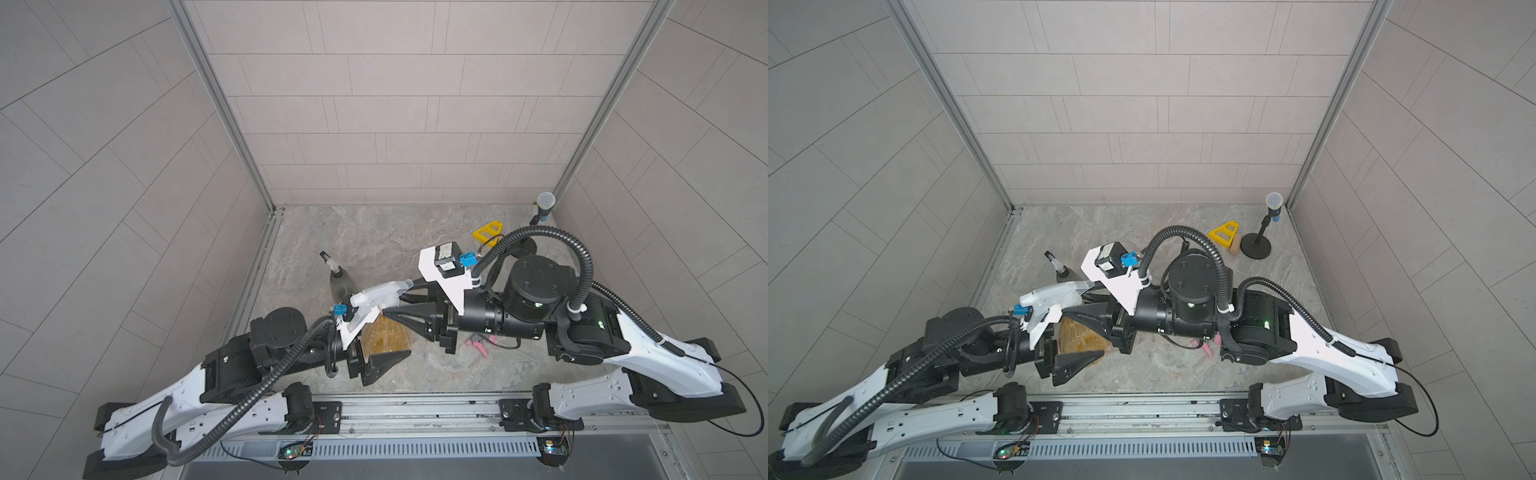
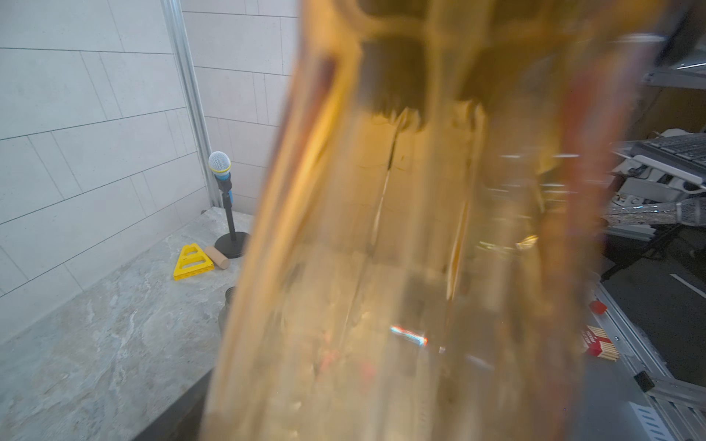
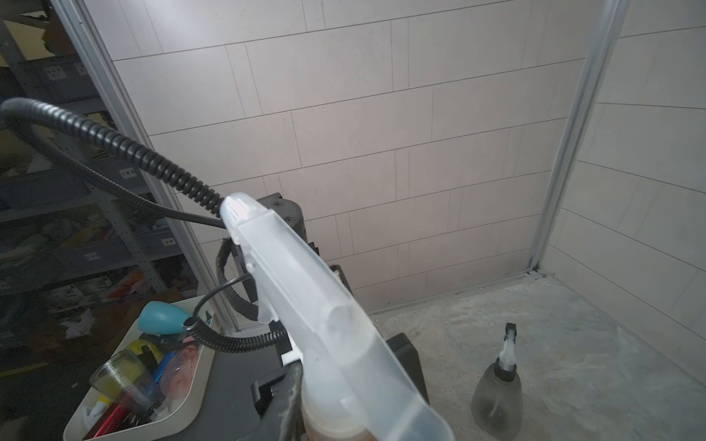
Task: Attach spray nozzles to spray bottles
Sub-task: Screw the spray nozzle on the spray bottle.
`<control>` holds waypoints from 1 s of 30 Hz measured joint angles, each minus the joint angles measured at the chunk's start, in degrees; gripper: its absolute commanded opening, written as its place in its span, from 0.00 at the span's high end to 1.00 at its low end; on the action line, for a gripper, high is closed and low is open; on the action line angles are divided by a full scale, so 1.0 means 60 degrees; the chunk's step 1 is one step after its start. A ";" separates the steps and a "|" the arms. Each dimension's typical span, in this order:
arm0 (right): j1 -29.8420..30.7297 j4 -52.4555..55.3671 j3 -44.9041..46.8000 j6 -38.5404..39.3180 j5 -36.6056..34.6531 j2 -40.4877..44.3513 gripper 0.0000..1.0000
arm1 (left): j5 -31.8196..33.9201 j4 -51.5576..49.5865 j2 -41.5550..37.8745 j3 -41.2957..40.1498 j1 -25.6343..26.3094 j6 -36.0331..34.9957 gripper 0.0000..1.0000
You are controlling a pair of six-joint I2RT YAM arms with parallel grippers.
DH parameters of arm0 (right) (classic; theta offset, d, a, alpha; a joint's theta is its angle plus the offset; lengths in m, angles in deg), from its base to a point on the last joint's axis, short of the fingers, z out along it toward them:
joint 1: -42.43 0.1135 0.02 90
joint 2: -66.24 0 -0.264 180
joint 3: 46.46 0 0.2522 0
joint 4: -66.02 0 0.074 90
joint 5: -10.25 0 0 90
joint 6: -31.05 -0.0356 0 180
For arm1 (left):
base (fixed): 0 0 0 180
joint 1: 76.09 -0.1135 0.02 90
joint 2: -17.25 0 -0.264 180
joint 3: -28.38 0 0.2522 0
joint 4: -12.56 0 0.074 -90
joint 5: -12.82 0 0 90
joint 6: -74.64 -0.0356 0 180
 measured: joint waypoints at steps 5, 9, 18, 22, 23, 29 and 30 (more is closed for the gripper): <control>0.1027 0.0164 -0.0197 -0.0284 -0.2503 -0.0404 0.74 | 0.0393 -0.0160 0.0022 0.0051 0.0004 -0.0131 1.00; 0.1617 0.0186 -0.0419 -0.0670 -0.4477 -0.0841 0.73 | 0.0809 -0.0353 0.0018 0.0066 -0.0004 -0.0189 1.00; 0.1752 -0.0135 -0.0659 -0.1045 -0.5723 -0.1166 0.49 | 0.1355 -0.0597 -0.0044 0.0117 -0.0040 -0.0335 1.00; 0.1789 0.0022 -0.0157 -0.0780 -0.5115 -0.0546 0.37 | 0.1173 -0.0525 -0.0044 0.0076 -0.0022 -0.0437 1.00; 0.1807 0.0186 0.0015 -0.0659 -0.4801 -0.0324 0.35 | 0.1115 -0.0455 -0.0044 0.0069 -0.0022 -0.0437 1.00; 0.0954 0.0758 0.0594 -0.0178 -0.1803 0.0812 0.32 | 0.0546 -0.0211 -0.0208 0.0007 -0.0022 -0.0437 1.00; 0.0535 0.0801 0.0663 -0.0131 -0.1144 0.0994 0.32 | 0.0379 -0.0168 -0.0237 -0.0004 -0.0022 -0.0437 1.00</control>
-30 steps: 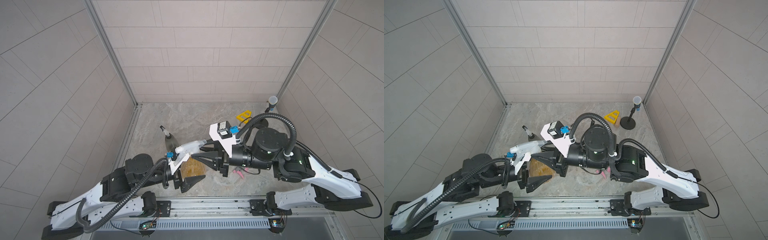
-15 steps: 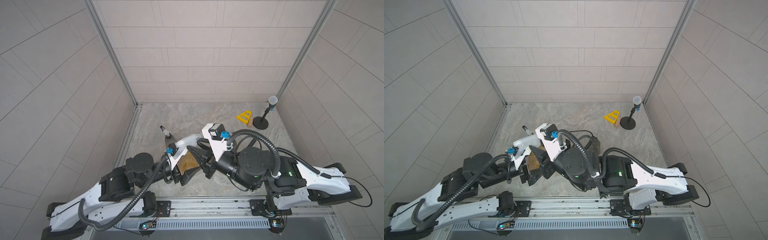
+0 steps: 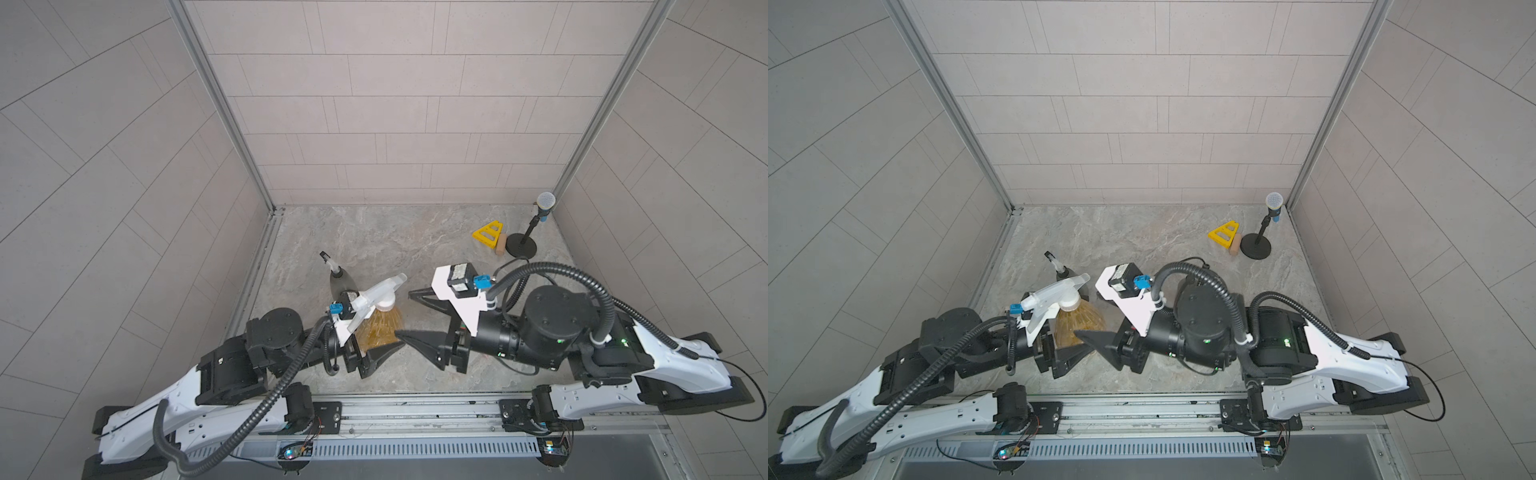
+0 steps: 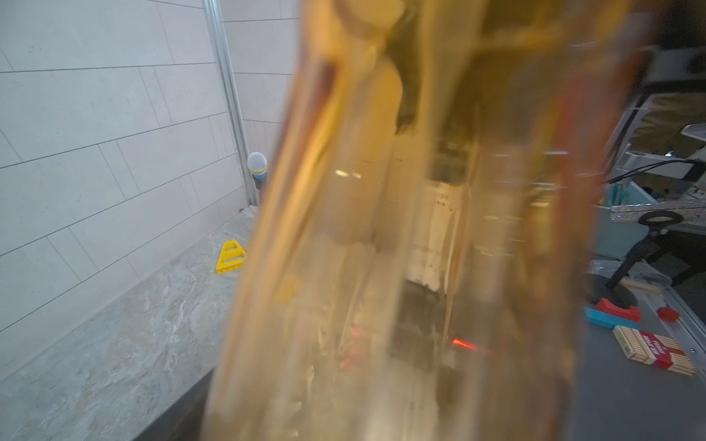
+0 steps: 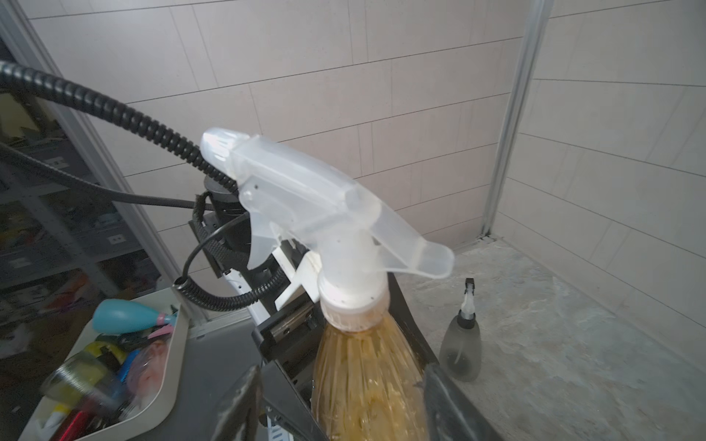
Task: Attach spray nozzles to spray bottles
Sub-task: Screw the spray nozzle on the spray bottle.
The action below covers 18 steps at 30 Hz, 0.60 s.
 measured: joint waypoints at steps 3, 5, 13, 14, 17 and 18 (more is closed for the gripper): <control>-0.1446 -0.0120 0.0259 -0.0040 0.1982 0.0390 0.31 | -0.0521 0.0135 -0.0069 -0.0080 0.0000 0.0025 1.00; -0.2146 -0.0353 0.0375 -0.0135 0.3075 0.0441 0.31 | -0.0907 0.0200 -0.0095 -0.0142 0.0000 0.0047 1.00; -0.2481 -0.0838 -0.0011 -0.0248 0.6058 -0.0499 0.36 | -0.2339 0.0226 -0.0102 -0.0193 0.0000 0.0149 1.00; -0.2481 -0.0885 -0.0062 -0.0262 0.6266 -0.0630 0.37 | -0.2463 0.0226 -0.0098 -0.0193 0.0000 0.0160 1.00; -0.2466 -0.0951 -0.0120 -0.0310 0.6692 -0.0856 0.41 | -0.2674 0.0222 -0.0098 -0.0193 0.0000 0.0215 1.00; -0.2444 -0.0954 -0.0149 -0.0313 0.6772 -0.0918 0.43 | -0.2699 0.0222 -0.0095 -0.0193 0.0000 0.0222 1.00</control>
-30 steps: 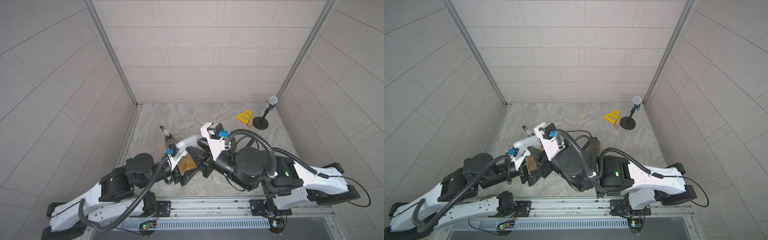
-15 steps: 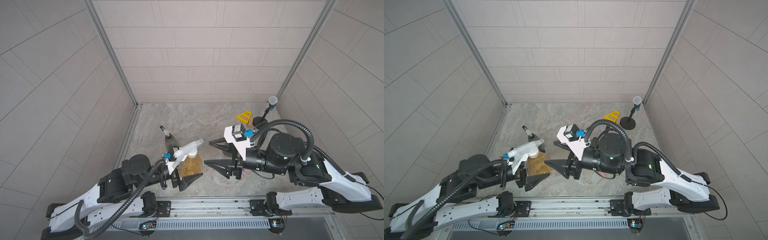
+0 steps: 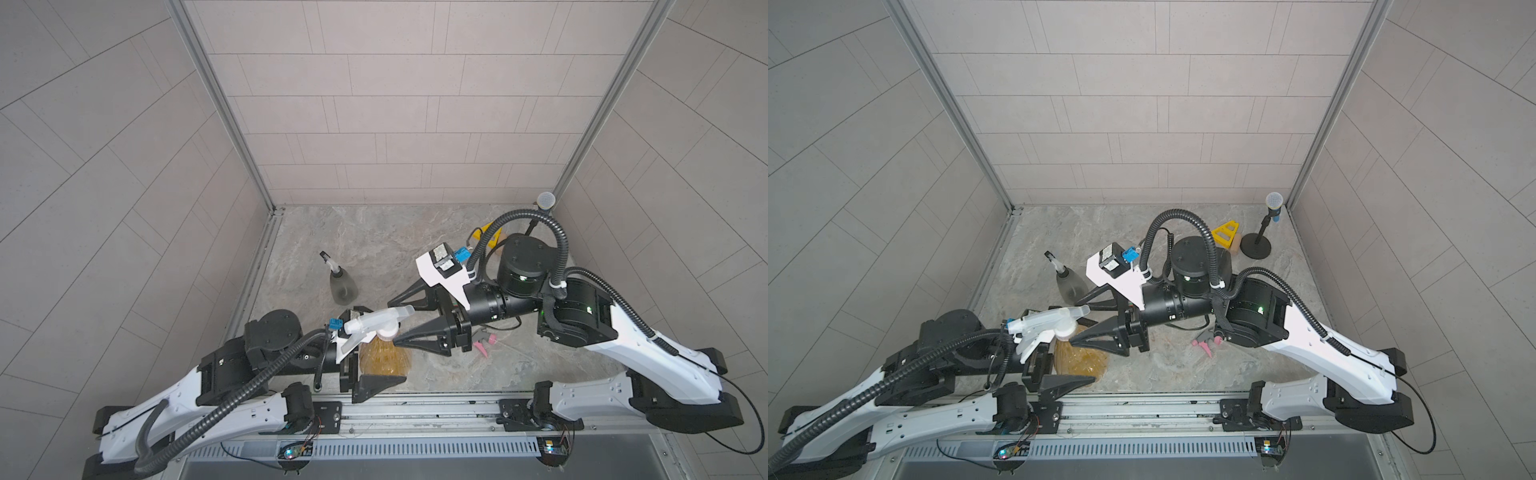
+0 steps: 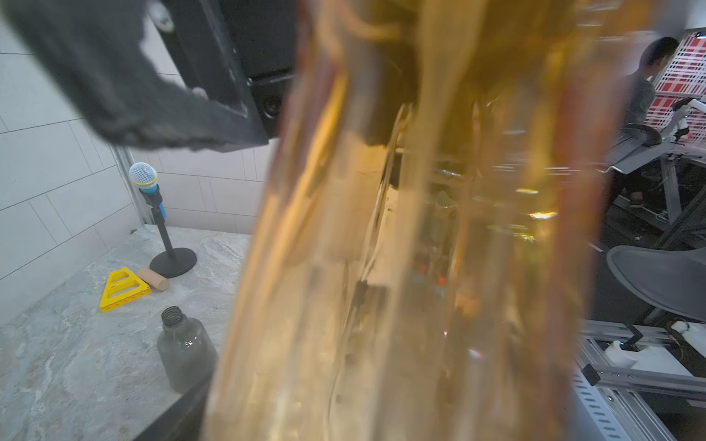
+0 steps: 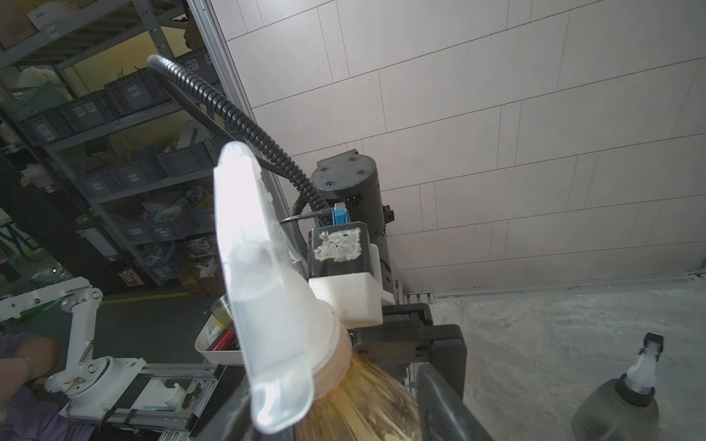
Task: Attach spray nozzles to spray bottles
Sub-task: Screw the spray nozzle on the spray bottle.
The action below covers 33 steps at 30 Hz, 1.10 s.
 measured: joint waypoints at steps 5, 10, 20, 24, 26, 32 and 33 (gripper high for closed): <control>0.0171 -0.0062 -0.0106 0.0025 0.0127 -0.0124 0.47 | -0.0011 0.0000 0.0004 0.0000 0.0000 0.0025 1.00; 0.0280 -0.0255 -0.0135 0.0025 0.0127 -0.0109 0.48 | 0.0022 -0.0004 0.0004 -0.0011 0.0000 0.0029 1.00; 0.0437 -0.0270 -0.0175 0.0109 -0.0120 -0.0117 0.71 | 0.0066 0.0011 0.0000 -0.0018 0.0025 0.0015 1.00; 0.0565 -0.0226 -0.0182 0.0273 -0.0423 -0.0102 0.77 | 0.0160 0.0011 -0.0004 -0.0018 0.0044 0.0015 1.00; 0.0641 -0.0149 -0.0182 0.0317 -0.0656 -0.0066 0.78 | 0.0259 -0.0004 -0.0004 -0.0015 0.0044 -0.0007 1.00; 0.1191 0.0302 -0.0186 0.0324 -0.2368 0.0084 0.80 | 0.0943 -0.0335 0.0058 0.0098 0.0080 -0.0153 1.00; 0.1348 0.0386 -0.0186 0.0280 -0.2827 0.0109 0.80 | 0.1075 -0.0401 0.0080 0.0124 0.0084 -0.0175 1.00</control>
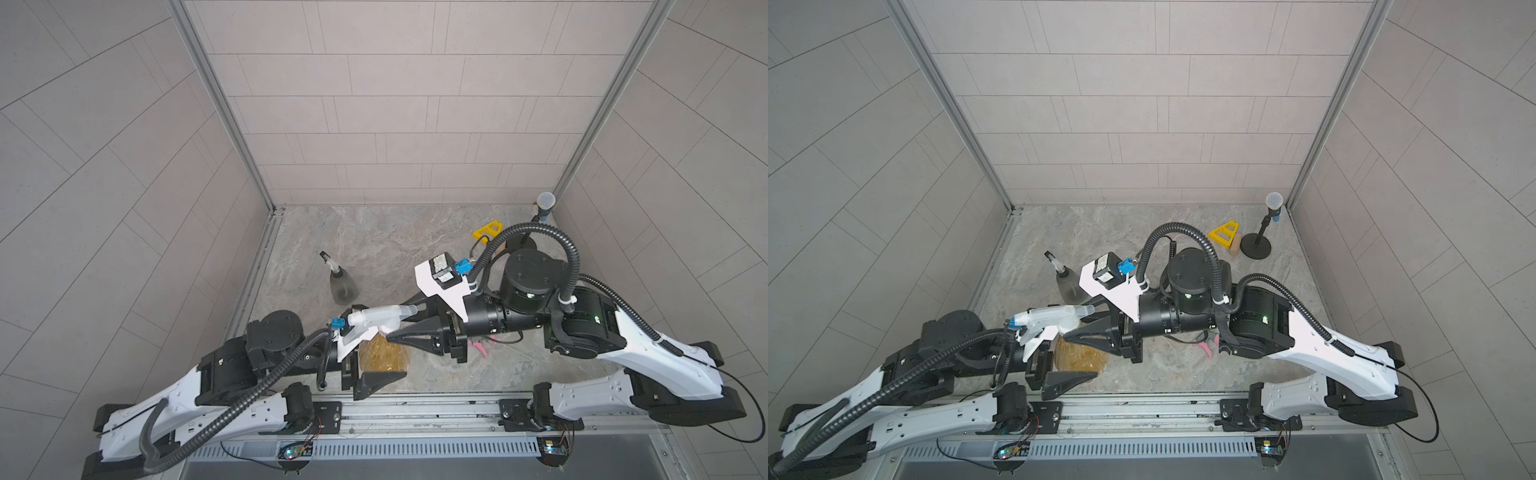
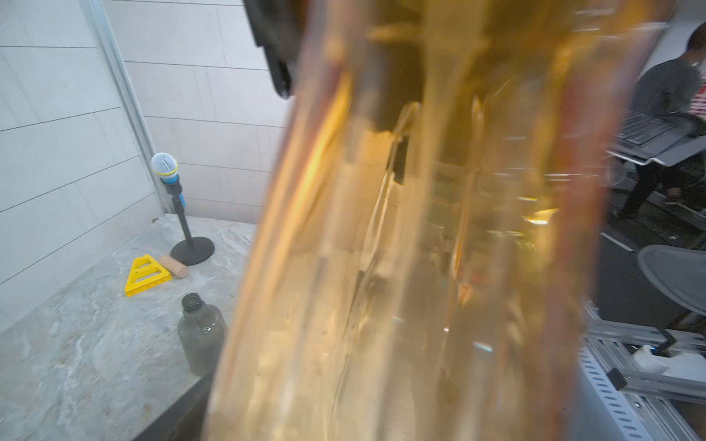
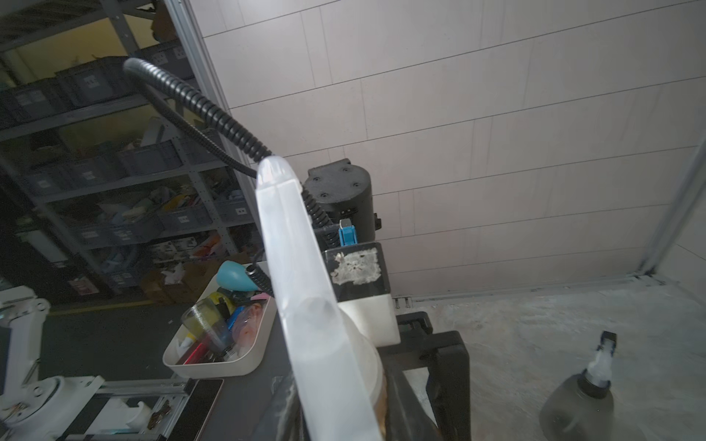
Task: Attach spray nozzles to spray bottles
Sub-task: Screw the spray nozzle on the spray bottle.
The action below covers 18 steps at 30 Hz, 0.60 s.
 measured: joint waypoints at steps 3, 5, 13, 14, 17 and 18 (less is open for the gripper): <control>0.0685 0.0237 0.0004 -0.0251 -0.1836 0.0025 0.80 | 0.0499 -0.0168 0.0069 0.0055 0.0007 -0.0120 1.00; 0.1184 0.0342 0.0000 -0.0492 -0.3187 -0.0087 0.80 | 0.0823 -0.0208 0.0106 0.0055 0.0004 -0.0189 1.00; 0.2197 -0.0350 0.0015 -0.1603 -0.6921 -0.0645 0.77 | 0.2018 -0.0113 0.0164 0.0051 -0.0025 -0.0018 1.00; 0.2222 -0.0474 0.0015 -0.1690 -0.7198 -0.0721 0.74 | 0.2116 -0.0098 0.0164 0.0051 -0.0044 0.0025 1.00; 0.2237 -0.0659 0.0029 -0.1767 -0.7665 -0.0794 0.63 | 0.2371 -0.0102 0.0160 0.0036 -0.0069 0.0131 1.00; 0.2248 -0.0732 0.0084 -0.1770 -0.7745 -0.0710 0.59 | 0.2422 -0.0102 0.0160 0.0025 -0.0069 0.0131 1.00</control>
